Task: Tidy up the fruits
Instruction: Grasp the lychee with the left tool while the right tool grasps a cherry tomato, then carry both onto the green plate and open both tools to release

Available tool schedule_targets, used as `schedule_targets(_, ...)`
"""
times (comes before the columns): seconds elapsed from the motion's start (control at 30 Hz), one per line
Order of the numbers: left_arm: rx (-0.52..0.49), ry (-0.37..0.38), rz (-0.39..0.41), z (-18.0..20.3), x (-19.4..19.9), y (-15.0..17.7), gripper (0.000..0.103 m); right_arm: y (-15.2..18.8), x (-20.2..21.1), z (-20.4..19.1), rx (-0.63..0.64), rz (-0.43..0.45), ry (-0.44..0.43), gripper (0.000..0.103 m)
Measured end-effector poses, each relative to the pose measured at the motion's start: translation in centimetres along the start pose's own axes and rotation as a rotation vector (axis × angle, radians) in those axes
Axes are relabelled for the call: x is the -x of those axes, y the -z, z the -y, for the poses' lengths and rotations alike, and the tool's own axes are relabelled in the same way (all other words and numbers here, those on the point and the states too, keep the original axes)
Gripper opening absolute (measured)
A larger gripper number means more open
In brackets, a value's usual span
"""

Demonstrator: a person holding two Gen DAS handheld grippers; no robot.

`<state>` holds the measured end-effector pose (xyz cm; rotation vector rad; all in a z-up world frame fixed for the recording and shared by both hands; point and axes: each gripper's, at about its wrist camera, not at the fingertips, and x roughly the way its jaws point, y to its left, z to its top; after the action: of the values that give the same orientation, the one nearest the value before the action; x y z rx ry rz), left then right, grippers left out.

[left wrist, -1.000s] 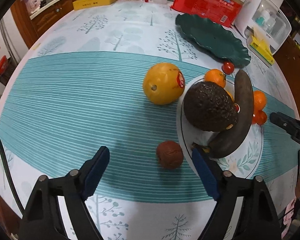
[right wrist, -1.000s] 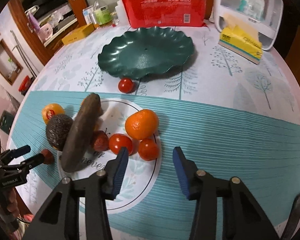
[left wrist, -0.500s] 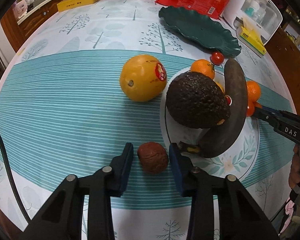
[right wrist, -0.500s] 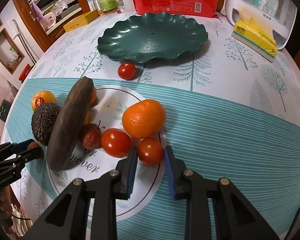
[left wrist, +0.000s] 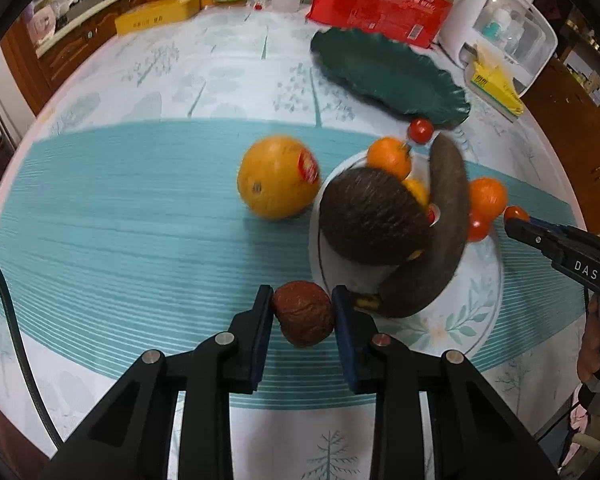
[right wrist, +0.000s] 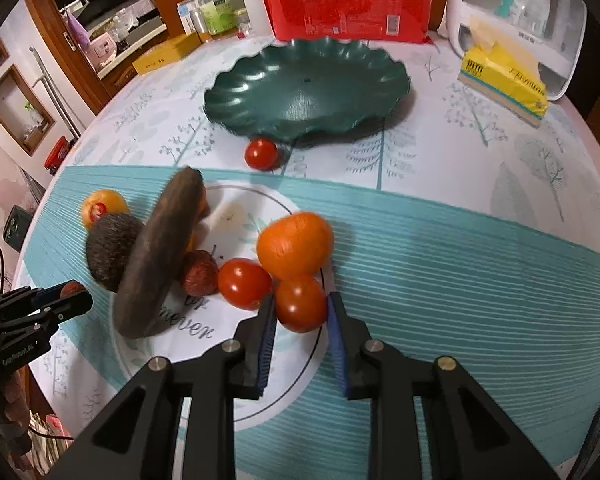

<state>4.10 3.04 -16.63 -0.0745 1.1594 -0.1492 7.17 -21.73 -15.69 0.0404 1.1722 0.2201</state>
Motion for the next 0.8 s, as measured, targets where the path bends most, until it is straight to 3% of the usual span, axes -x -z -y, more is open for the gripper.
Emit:
schedule_targets(0.2, -0.062, 0.012, 0.066, 1.7, 3.6, -3.6, 0.028, -2.2, 3.9, 0.1, -0.016, 0.082, -0.011, 0.025)
schedule_targets(0.47, -0.185, -0.003, 0.2, 5.3, 6.6, -11.8, 0.028, -8.1, 7.4, 0.3, -0.002, 0.199, 0.012, 0.025)
schedule_targets(0.6, -0.202, -0.005, 0.233, 6.3, 6.0, -15.9, 0.028, -11.6, 7.2, 0.7, -0.008, 0.237, 0.026, 0.025)
schedule_targets(0.8, -0.175, 0.023, 0.218, 7.1, 1.1, -21.7, 0.028, -16.4, 3.1, 2.0, -0.055, 0.2, 0.046, 0.025)
